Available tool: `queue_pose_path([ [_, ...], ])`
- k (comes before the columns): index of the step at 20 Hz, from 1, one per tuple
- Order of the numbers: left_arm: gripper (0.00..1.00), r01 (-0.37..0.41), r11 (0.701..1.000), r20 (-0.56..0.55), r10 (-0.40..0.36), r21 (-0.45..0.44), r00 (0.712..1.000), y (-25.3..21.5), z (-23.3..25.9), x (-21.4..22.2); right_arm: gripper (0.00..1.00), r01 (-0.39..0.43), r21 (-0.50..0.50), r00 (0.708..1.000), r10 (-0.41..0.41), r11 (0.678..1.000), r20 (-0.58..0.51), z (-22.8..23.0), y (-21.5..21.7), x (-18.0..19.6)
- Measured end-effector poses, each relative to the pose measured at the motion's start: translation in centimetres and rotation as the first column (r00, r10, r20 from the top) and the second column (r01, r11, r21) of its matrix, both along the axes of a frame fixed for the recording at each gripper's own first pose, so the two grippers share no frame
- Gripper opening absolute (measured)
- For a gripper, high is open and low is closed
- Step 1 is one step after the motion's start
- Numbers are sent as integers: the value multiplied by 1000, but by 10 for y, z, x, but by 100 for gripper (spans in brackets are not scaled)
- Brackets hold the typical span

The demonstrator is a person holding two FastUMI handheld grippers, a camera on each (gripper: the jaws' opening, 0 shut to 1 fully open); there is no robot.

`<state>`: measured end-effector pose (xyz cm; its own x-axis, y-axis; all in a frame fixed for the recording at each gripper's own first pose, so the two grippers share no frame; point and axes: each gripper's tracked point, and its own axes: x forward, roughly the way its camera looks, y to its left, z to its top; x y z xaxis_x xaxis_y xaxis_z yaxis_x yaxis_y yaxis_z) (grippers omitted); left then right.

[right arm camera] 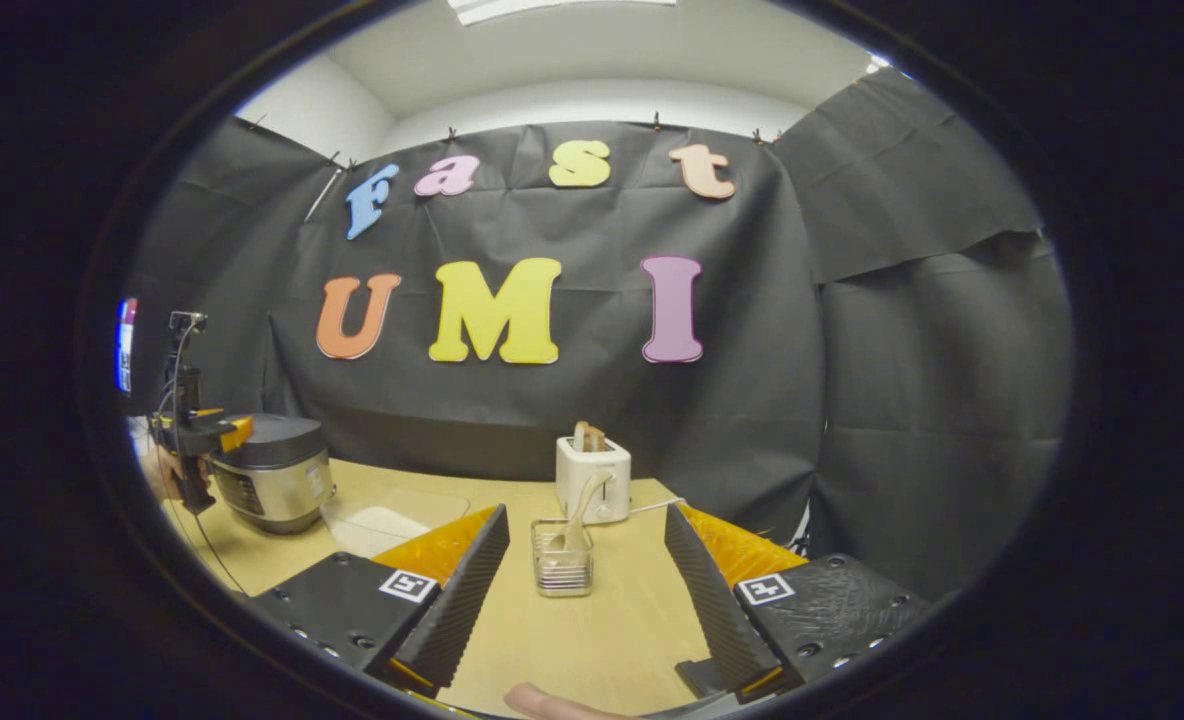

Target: Close the left gripper, press the button to open the rice cooker; take a wooden spoon from the chopstick holder with the right hand, scoop a spoonful of rice and pour it into the rice cooker, then put the wooden spoon back into the chopstick holder.

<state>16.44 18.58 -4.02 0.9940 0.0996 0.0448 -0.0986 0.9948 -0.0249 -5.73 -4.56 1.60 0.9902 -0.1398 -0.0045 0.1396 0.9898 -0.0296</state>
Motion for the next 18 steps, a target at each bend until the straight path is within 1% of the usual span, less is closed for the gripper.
queue_pose_path([
  [3, 96, 0, 1000, -20, 0, 6, 1000, 1, 0, -1, 93, -5, -1, 1000, 5, 1000, -1, 1, 1, 0],
  [4, 96, -2, 1000, -29, 3, 13, 1000, 1, 2, -2, 97, -3, -4, 1000, 3, 1000, 5, 3, 0, -1],
  [5, 96, -6, 1000, -42, 7, 20, 999, 1, 2, -5, 97, -1, -6, 1000, 1, 1000, 8, 3, 0, 0],
  [6, 96, -4, 1000, -44, 4, 15, 999, -1, 3, -9, 93, -2, -6, 1000, 2, 1000, 9, 3, 0, 0],
  [7, 95, 9, 1000, -38, -9, 5, 999, -10, 7, -17, 93, -1, -5, 1000, 1, 1000, 6, 2, 0, 1],
  [8, 95, 8, 999, -25, -7, 31, 1000, -18, 16, -28, 93, -4, -1, 1000, 4, 1000, -1, -1, 0, 3],
  [9, 94, -2, 999, -12, 3, 51, 1000, -21, 23, -37, 97, -6, -2, 1000, 6, 1000, -6, -2, 0, 4],
  [10, 94, 16, 998, -9, -16, 53, 1000, -33, 26, -46, 93, -5, -4, 1000, 5, 1000, -11, -3, 1, 4],
  [12, 94, 65, 997, -16, -65, 33, 998, -62, 29, -66, 93, -1, 1, 1000, 1, 1000, -6, -1, -1, 3],
  [13, 94, 65, 997, -12, -64, 48, 998, -72, 32, -79, 93, -3, 4, 1000, 3, 1000, -3, 0, -1, 2],
  [14, 98, 37, 996, 15, -38, 85, 999, -80, 41, -97, 97, -9, 7, 1000, 9, 1000, -2, -1, 2, 3],
  [15, 98, 28, 995, 21, -30, 91, 999, -87, 44, -105, 93, -11, 5, 1000, 11, 1000, -3, 0, 3, 2],
  [16, 99, 42, 996, 22, -44, 77, 999, -99, 44, -113, 97, -17, 2, 1000, 17, 1000, -3, -1, 5, 3],
  [17, 99, 61, 997, 17, -62, 53, 998, -116, 45, -121, 97, -22, -1, 1000, 22, 1000, -1, -1, 8, 3],
  [18, 99, 77, 997, 4, -77, 29, 997, -128, 44, -128, 93, -26, -2, 1000, 26, 1000, -4, -2, 10, 4],
])
